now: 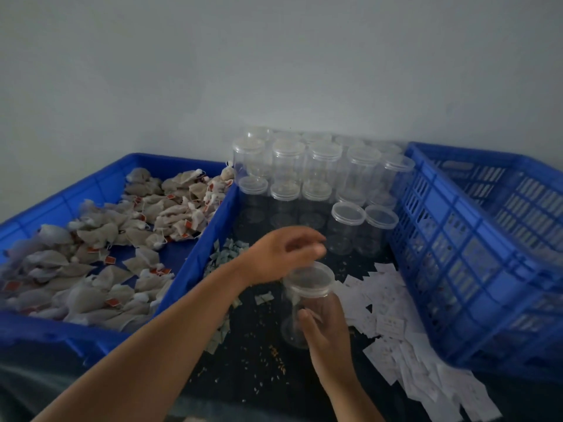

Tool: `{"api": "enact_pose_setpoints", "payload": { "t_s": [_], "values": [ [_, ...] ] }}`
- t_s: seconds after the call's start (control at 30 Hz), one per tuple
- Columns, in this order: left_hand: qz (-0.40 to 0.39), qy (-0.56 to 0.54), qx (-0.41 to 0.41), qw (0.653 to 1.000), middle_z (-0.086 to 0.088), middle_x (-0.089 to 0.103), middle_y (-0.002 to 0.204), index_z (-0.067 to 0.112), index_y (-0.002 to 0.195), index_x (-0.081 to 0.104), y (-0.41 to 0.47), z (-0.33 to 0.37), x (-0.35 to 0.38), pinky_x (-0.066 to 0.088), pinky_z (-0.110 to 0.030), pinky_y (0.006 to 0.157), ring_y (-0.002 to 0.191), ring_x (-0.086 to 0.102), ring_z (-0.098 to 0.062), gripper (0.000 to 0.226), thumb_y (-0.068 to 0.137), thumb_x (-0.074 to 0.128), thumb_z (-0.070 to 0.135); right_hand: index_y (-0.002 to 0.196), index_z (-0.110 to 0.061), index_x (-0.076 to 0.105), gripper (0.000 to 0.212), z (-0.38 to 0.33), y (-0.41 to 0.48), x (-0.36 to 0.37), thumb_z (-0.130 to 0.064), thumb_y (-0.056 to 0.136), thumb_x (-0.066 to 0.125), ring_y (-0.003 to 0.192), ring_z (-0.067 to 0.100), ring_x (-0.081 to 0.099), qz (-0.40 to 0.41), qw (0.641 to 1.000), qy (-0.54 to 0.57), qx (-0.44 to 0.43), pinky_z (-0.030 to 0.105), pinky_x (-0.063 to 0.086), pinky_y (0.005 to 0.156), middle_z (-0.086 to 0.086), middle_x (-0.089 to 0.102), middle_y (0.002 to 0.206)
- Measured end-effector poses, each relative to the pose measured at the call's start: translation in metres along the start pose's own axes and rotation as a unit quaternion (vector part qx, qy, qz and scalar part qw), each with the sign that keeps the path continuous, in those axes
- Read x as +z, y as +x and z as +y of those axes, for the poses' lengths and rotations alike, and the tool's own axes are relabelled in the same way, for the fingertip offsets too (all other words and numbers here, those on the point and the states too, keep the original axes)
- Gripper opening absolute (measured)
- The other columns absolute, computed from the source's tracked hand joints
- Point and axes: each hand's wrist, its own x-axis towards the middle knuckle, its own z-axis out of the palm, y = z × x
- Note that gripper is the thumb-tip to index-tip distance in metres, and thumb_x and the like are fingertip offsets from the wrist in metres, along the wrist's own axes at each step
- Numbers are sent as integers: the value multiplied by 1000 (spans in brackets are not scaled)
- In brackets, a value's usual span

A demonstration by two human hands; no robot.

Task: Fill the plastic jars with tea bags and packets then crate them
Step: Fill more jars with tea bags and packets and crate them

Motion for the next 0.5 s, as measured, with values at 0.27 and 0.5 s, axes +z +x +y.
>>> {"api": "enact_pose_setpoints", "payload": {
  "t_s": [0.27,0.5],
  "values": [
    [-71,385,82,917,24,57,124,53,132,49,-28,37,12,54,-35,91,107,58,-3,52,87,52,78,121,-24,64,61,6,-2,3,-34,70,97,95,19,78,-35,999,-28,-10,38,66,80,-7,75,109],
    [-8,442,-147,885,-10,65,127,26,143,46,-33,40,37,57,-47,87,110,66,-31,91,89,13,91,132,-38,59,78,2,-8,5,-68,69,93,110,6,68,38,982,-168,-75,25,60,83,-20,66,123]
  ]
}}
